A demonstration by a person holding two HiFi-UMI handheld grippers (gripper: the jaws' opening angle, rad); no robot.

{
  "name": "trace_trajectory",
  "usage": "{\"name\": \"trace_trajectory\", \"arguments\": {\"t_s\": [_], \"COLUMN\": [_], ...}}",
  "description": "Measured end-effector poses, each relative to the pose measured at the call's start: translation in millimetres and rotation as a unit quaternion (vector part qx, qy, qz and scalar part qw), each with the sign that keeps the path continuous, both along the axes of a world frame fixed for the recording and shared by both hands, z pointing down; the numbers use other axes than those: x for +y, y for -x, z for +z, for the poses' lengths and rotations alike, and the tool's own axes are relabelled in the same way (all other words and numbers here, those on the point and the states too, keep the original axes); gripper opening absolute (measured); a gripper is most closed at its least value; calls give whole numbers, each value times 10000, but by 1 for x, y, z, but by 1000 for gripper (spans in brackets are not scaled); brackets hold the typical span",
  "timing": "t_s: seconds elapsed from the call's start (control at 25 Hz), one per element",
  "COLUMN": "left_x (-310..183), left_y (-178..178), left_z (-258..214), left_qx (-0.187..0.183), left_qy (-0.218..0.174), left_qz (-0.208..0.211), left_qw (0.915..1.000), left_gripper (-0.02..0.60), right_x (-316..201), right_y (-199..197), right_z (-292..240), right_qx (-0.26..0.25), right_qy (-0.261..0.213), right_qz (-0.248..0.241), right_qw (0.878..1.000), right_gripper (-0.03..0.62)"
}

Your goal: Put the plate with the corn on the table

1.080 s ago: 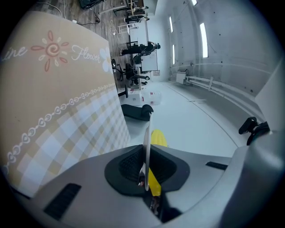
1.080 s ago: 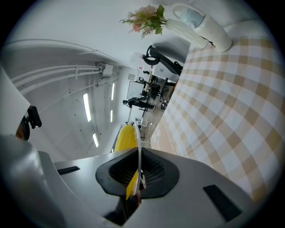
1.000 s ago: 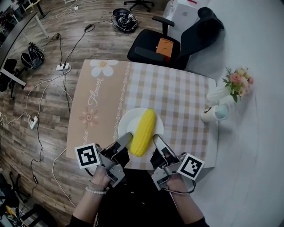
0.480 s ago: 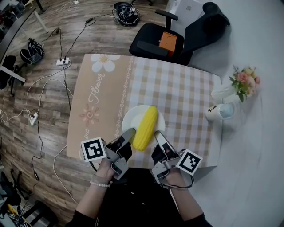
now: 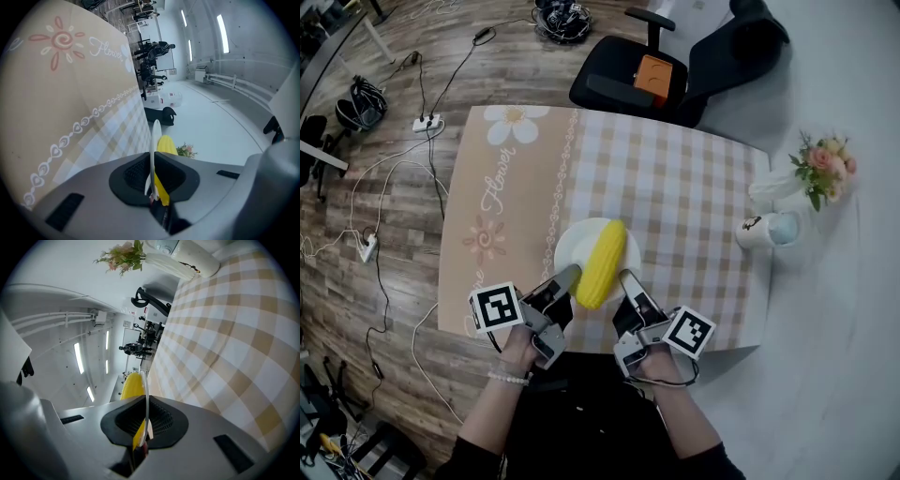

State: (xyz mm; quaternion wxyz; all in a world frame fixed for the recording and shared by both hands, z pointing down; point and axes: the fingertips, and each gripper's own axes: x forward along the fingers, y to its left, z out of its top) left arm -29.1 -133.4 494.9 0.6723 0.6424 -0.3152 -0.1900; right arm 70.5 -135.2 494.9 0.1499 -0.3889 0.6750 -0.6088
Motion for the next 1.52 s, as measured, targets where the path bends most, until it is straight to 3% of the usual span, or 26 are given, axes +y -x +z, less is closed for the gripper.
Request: {"name": "trace_trajectory", "arguments": {"t_s": [0.56,0.8,1.08,1.44,1.52], "left_x": [-2,1,3,-1,-1], "left_y": [-1,-5,4,17,18], "left_z": [-6,-6,-5,3,6], "left_qx": [74,50,109,-275,-447], "left_qy": [-98,-220,-122,-255,-296], "left_qz": [145,268,42,-69,-26], "left_qw": [9998,9994,9999,9993,9986], "left_gripper": [32,80,101,97,56], "right_x": [0,2,3,8,10], "right_y": [0,-4,-14,-17,-16], "right_z": [0,2,6,6,8], "right_qx": [-226,-172,-142,-163,-161], "right_qy": [-5,-34,24,-14,1], "right_qz": [243,241,407,244,220], "right_qw": [9994,9996,9991,9996,9996], "right_gripper": [43,43,44,44,44]}}
